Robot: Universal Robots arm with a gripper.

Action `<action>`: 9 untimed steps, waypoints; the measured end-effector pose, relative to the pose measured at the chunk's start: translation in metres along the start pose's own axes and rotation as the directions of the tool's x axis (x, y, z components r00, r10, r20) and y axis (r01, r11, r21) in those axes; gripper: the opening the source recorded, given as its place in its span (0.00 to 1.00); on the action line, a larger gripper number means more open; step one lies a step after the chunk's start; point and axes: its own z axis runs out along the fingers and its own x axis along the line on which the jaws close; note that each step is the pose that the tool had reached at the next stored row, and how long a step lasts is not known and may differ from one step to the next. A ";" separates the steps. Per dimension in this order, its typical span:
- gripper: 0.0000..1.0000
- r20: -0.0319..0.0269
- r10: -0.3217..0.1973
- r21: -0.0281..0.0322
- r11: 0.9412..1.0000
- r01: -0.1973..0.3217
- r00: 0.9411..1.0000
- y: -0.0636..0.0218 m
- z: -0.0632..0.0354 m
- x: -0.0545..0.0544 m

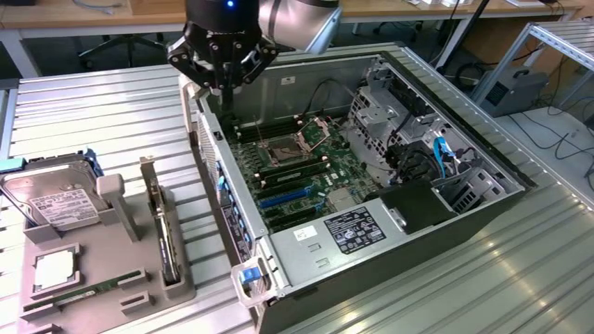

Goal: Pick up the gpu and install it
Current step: 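Reach for the gpu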

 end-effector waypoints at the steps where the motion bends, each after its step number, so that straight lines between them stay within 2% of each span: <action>1: 0.11 0.000 0.000 0.000 1.000 0.000 1.000 -0.0004 -0.0002 0.005; 4: 0.11 0.000 0.000 0.000 1.000 0.000 1.000 -0.0018 -0.0007 0.023; 9: 0.11 0.000 0.000 0.000 1.000 0.000 1.000 -0.0031 -0.0012 0.041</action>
